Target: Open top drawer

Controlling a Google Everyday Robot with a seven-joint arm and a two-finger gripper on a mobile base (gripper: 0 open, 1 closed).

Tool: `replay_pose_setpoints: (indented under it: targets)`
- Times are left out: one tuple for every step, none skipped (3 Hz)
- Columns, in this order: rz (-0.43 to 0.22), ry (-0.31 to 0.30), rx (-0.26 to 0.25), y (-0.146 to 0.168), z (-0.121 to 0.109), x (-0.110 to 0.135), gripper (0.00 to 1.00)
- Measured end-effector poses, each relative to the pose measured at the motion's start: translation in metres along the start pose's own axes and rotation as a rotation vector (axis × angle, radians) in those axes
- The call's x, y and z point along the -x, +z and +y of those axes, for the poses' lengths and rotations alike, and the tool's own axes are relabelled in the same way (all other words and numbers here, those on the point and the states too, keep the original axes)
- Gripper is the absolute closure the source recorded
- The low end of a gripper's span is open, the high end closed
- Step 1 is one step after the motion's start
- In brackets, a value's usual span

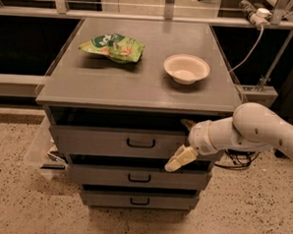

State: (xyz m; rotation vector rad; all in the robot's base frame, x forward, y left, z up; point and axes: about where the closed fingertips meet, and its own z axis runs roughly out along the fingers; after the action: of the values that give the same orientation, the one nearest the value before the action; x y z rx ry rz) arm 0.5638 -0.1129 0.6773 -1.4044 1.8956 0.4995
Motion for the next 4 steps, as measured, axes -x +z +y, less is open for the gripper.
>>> replay_pose_setpoints:
  targets:
    - [0.080, 0.019, 0.057, -0.004, 0.009, -0.007, 0.00]
    - [0.134, 0.069, 0.106, -0.014, 0.024, -0.018, 0.00]
    - [0.178, 0.115, 0.135, -0.028, 0.041, -0.028, 0.00]
    - [0.192, 0.175, 0.158, -0.043, 0.063, -0.033, 0.00]
